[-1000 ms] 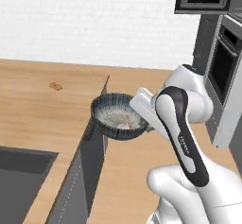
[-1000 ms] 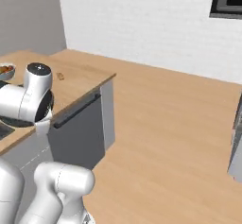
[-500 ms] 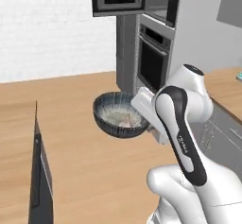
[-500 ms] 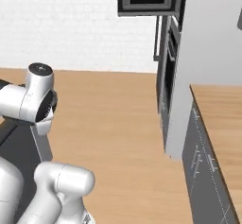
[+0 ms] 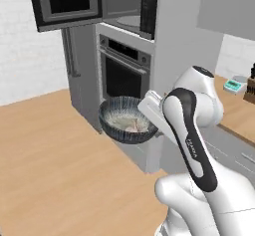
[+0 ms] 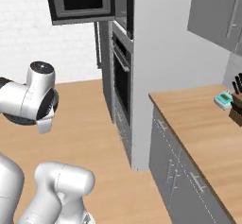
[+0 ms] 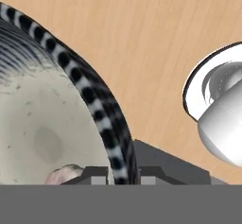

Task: Pick the garlic from the sink and place it in the bowl. Then pick the bowl and place it in the microwave. Then close the microwave door and press the start button.

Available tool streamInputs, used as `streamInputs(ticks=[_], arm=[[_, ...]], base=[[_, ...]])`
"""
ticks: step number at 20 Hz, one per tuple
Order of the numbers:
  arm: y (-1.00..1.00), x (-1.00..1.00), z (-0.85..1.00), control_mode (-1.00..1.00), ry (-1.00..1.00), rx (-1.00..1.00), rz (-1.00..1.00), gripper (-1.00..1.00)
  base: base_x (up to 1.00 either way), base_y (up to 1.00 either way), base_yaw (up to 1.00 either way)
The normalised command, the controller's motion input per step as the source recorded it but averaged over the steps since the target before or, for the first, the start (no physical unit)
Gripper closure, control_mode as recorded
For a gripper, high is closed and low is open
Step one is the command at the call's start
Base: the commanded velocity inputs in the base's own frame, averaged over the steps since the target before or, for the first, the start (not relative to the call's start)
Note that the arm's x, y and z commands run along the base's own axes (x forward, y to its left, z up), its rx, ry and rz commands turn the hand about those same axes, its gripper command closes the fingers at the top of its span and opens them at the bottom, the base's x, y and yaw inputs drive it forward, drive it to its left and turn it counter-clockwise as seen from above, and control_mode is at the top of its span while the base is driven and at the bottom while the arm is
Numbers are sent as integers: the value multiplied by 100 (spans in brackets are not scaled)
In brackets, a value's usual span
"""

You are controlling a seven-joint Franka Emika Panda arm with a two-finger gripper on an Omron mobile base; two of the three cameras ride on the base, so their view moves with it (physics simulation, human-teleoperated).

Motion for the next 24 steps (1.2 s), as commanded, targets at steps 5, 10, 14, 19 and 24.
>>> streamInputs(ticks=[5,10,14,19,24], arm=[[0,0,0,100,0,0,0,100],[0,0,0,100,0,0,0,100],[0,0,0,100,0,0,0,100],[0,0,0,100,0,0,0,100],[0,0,0,100,0,0,0,100]], base=[[100,43,-54],[100,71,-49],[88,85,-44],[54,92,-38],[13,91,-40]])
